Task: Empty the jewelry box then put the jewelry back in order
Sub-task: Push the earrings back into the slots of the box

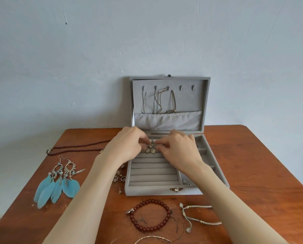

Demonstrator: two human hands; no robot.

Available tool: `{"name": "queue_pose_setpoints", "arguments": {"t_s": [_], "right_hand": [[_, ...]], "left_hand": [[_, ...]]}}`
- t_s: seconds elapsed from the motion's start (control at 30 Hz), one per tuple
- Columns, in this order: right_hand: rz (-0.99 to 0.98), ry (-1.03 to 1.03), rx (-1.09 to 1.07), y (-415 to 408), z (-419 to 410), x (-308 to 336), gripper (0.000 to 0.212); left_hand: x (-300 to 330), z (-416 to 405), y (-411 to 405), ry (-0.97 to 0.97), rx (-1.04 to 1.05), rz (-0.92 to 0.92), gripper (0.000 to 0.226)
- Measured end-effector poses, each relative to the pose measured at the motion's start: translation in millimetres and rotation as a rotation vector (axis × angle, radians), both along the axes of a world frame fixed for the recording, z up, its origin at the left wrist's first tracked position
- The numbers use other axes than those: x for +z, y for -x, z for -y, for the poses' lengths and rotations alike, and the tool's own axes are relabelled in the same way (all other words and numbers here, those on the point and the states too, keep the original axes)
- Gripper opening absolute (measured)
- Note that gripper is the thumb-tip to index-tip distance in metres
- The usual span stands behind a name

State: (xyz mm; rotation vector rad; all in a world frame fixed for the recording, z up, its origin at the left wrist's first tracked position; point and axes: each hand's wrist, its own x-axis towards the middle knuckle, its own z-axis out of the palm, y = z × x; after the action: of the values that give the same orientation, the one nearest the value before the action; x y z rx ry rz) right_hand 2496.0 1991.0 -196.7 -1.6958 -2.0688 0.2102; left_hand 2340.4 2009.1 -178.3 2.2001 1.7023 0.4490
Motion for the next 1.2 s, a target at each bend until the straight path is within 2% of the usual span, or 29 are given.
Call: {"name": "queue_pose_setpoints", "arguments": {"t_s": [0.23, 0.73, 0.83, 0.97, 1.2], "right_hand": [[0.081, -0.026, -0.007, 2.5, 2.1, -0.6, 0.024], [0.07, -0.025, 0.017, 2.0, 2.2, -2.2, 0.027], [0.069, -0.07, 0.047, 1.9, 6.6, 2.1, 0.03], [0.005, -0.106, 0.1, 2.6, 18.2, 6.3, 0.028], [0.006, -0.109, 0.177, 24.7, 36.0, 7.9, 0.027]], "left_hand": [[-1.8, -0.9, -1.8, -0.029, -0.041, -0.057, 0.022], [-1.0, 1.1, -3.5, -0.014, -0.106, -0.042, 0.029], [5.4, 10.1, 0.1, -0.03, -0.13, 0.016, 0.033], [7.3, 29.7, 16.9, -0.116, -0.103, 0.102, 0.023], [-9.8, 55.4, 67.0, -0.165, 0.006, 0.06, 0.016]]}}
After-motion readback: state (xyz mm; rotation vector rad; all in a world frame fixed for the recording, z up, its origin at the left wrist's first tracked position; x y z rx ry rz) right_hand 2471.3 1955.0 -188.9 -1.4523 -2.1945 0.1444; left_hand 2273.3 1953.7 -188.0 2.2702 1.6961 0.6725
